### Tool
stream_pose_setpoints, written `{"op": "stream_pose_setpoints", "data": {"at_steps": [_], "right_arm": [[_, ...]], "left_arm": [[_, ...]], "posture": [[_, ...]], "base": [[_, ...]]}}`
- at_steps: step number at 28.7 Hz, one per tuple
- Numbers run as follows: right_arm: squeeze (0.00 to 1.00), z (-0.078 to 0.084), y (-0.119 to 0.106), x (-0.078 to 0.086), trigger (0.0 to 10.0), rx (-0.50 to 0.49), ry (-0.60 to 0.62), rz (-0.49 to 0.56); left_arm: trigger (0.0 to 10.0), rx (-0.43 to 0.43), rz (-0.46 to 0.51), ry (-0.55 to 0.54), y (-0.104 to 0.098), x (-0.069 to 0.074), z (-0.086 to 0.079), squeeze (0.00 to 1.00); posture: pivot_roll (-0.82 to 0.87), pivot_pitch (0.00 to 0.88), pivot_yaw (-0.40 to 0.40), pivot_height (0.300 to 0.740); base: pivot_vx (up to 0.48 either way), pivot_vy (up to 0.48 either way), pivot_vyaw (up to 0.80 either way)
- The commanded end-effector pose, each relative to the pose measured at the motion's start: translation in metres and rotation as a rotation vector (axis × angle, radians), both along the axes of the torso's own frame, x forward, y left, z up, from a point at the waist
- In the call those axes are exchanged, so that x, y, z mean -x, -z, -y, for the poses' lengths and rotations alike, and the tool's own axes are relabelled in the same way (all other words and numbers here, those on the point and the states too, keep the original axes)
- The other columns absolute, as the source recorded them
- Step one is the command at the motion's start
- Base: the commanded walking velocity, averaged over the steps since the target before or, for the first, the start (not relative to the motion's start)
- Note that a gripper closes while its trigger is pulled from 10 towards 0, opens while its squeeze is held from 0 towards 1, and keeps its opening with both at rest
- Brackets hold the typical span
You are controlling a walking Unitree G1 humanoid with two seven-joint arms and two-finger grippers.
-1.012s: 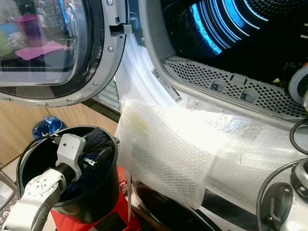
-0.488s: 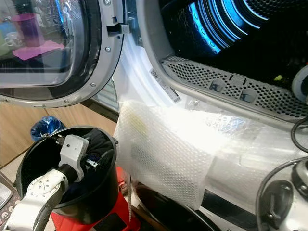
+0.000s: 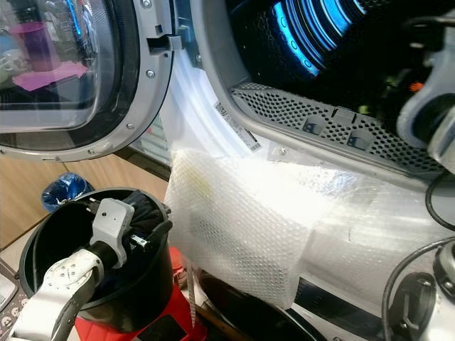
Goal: Clothes washing
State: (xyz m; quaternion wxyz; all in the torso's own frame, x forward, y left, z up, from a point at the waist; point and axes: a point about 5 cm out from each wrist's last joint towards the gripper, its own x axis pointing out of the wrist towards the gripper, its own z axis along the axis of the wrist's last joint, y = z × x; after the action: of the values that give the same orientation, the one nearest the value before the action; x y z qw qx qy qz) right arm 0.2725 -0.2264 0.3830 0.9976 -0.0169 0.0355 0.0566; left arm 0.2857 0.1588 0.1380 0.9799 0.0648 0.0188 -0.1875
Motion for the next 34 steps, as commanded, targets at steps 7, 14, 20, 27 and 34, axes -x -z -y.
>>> {"op": "stream_pose_setpoints", "data": {"at_steps": [7,14,20,27,34], "right_arm": [[0.00,0.012,0.004,0.007,10.0,0.100,0.162,-0.011],[0.99,0.026,0.006,0.003,10.0,0.065,0.245,-0.044],[1.00,0.030,-0.001,0.004,10.0,0.033,0.277,-0.020],[1.00,0.037,0.002,0.004,10.0,0.017,0.319,-0.032],[0.00,0.043,0.002,0.004,10.0,-0.016,0.363,-0.030]], "left_arm": [[10.0,-0.007,-0.033,0.020,0.005,0.000,0.003,0.00],[10.0,-0.013,-0.040,0.022,0.007,0.001,0.004,0.00],[10.0,-0.015,-0.043,0.028,0.008,0.002,0.004,0.00],[10.0,-0.015,-0.043,0.030,0.008,0.002,0.004,0.00],[10.0,-0.016,-0.046,0.034,0.008,0.002,0.004,0.00]], "posture": [[-0.21,0.093,0.014,0.740],[-0.20,0.093,0.007,0.740],[-0.20,0.094,0.006,0.740],[-0.20,0.095,0.008,0.740],[-0.19,0.096,0.010,0.740]], "base": [[0.000,0.000,0.00],[0.000,0.000,0.00],[0.000,0.000,0.00],[0.000,0.000,0.00],[0.000,0.000,0.00]]}}
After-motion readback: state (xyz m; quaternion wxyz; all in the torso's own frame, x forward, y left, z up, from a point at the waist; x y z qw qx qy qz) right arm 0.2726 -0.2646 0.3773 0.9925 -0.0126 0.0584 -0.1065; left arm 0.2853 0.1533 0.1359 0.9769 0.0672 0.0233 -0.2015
